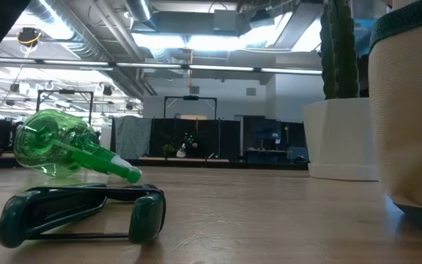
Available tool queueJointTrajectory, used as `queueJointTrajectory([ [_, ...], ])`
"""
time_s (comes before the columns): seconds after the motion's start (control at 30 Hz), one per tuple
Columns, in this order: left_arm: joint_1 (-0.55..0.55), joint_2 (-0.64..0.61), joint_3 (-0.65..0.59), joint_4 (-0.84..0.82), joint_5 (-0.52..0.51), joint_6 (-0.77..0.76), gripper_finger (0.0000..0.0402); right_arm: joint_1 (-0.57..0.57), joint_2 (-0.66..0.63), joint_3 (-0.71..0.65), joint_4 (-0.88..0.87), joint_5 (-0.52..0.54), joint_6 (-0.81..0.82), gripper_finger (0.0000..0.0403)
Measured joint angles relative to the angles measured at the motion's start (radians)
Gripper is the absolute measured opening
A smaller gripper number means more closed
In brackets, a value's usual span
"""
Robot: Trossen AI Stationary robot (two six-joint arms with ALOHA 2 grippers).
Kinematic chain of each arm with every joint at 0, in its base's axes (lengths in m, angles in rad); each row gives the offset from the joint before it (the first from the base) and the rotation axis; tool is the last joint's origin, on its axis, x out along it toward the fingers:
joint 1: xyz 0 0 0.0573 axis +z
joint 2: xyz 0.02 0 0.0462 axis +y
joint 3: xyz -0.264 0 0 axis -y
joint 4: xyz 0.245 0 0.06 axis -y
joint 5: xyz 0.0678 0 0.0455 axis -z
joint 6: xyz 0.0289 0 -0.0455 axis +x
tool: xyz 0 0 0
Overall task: Pick & Place Garden tools in Gardening bag
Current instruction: Put the right hand trowel into the side pocket of the white bag
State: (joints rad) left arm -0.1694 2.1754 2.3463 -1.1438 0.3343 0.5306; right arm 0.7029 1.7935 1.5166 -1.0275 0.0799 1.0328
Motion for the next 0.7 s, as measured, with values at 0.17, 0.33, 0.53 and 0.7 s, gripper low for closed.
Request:
queueJointTrajectory([
  [0.17,-0.001,0.0,0.0,0.0,-0.007,0.007,0.0001,-0.015,0.0,0.0,0.0,0.002,0.006,0.0002],
  [0.33,-0.009,0.0,0.0,-0.004,-0.025,0.018,0.0001,-0.019,0.0,0.0,-0.003,0.002,0.007,0.0002],
  [0.53,-0.008,-0.001,0.0,-0.049,-0.067,0.04,0.0001,-0.02,0.0,0.0,-0.04,0.001,0.014,0.0002],
  [0.7,-0.006,-0.001,0.0,-0.053,-0.067,0.041,0.0001,-0.023,0.0,0.005,-0.044,-0.001,0.052,0.0002],
])
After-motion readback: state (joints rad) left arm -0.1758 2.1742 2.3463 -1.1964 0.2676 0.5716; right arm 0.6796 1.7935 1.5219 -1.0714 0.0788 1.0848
